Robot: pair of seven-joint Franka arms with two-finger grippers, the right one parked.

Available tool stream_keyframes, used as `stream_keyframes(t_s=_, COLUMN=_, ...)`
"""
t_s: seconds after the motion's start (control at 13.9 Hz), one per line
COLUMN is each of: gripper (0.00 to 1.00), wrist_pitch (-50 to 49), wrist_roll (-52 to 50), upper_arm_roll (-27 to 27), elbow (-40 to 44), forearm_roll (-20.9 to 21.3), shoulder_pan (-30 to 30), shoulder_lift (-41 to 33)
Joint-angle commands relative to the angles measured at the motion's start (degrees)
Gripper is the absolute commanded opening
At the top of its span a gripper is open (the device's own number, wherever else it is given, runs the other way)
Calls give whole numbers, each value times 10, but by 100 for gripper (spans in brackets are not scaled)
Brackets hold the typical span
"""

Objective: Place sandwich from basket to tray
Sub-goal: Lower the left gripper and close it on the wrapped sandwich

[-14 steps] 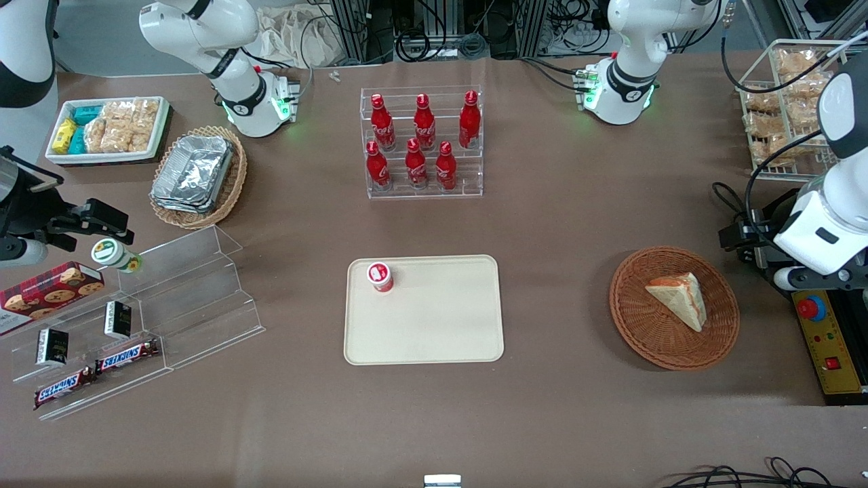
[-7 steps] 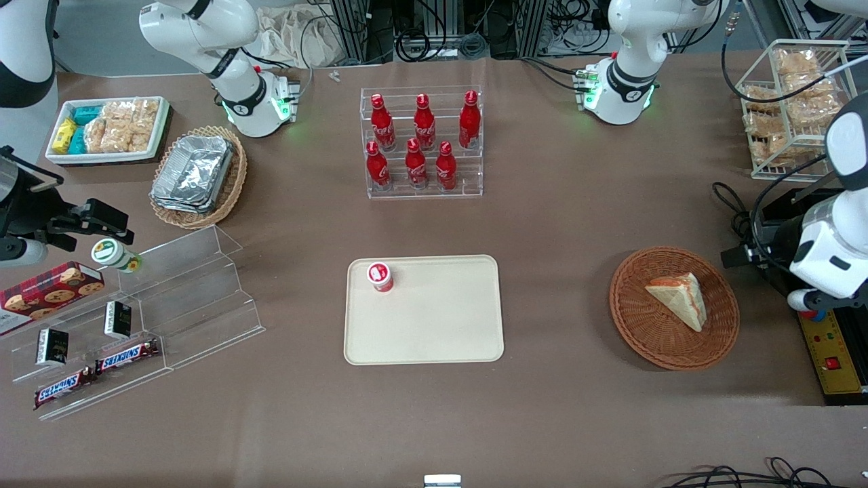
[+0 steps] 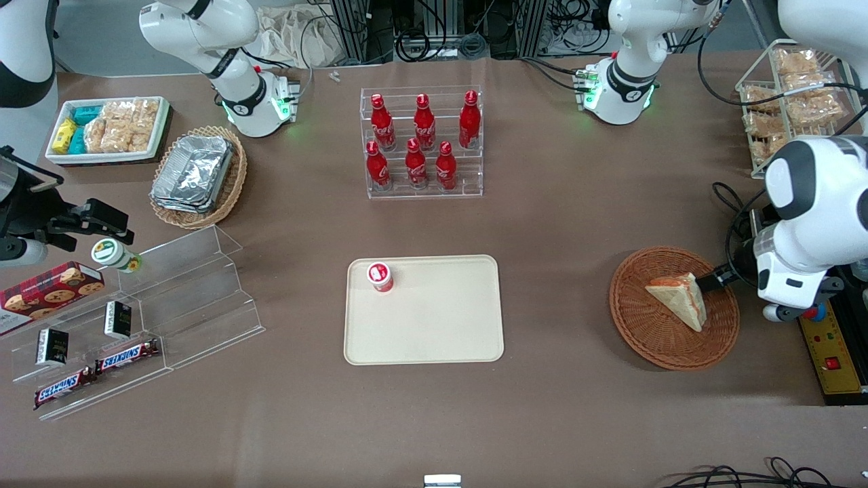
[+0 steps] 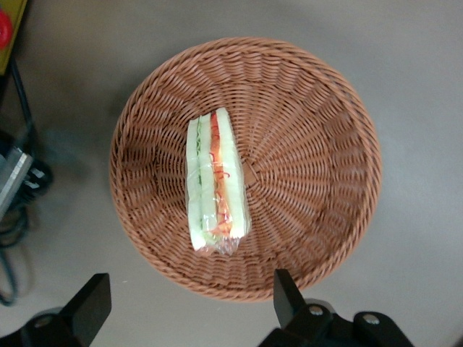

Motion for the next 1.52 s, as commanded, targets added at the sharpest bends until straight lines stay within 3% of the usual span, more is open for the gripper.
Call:
stream_keyframes(t_s=0.0, gripper=100, wrist_pitch=82, wrist_roll=-79, upper_arm_roll=0, elbow=-61, forearm_roll=6, shoulder_pan=0, shoulder_lift=-9)
stream_keyframes(t_s=0.14, gripper=100, wrist_pitch=114, wrist_roll=-161, upper_arm_roll=0, elbow=-69, forearm_roll=7, shoulder_pan=-1, shoulder_lift=11)
stream_keyframes(t_s=1.08, gripper=98, wrist_pitch=212, wrist_roll=-164, upper_arm_roll=10, elbow=-122, forearm_roll=7, shoulder_pan=0, shoulder_lift=62)
stream_keyframes(t_s=1.15, gripper=84, wrist_pitch=219, wrist_roll=-164, upper_arm_roll=10, elbow=-120, forearm_roll=7, shoulder_pan=0, shoulder_lift=68)
stream_keyframes(t_s=1.37, gripper=0, wrist_pitch=221, wrist_roll=-167, upper_arm_roll=9, elbow=-115, forearm_roll=7, shoulder_pan=0, shoulder_lift=67)
stream_keyframes(t_s=1.44, gripper=0, wrist_pitch=221, wrist_roll=-170, upper_arm_roll=8, elbow=-110, forearm_roll=7, shoulder_pan=-2, shoulder_lift=68)
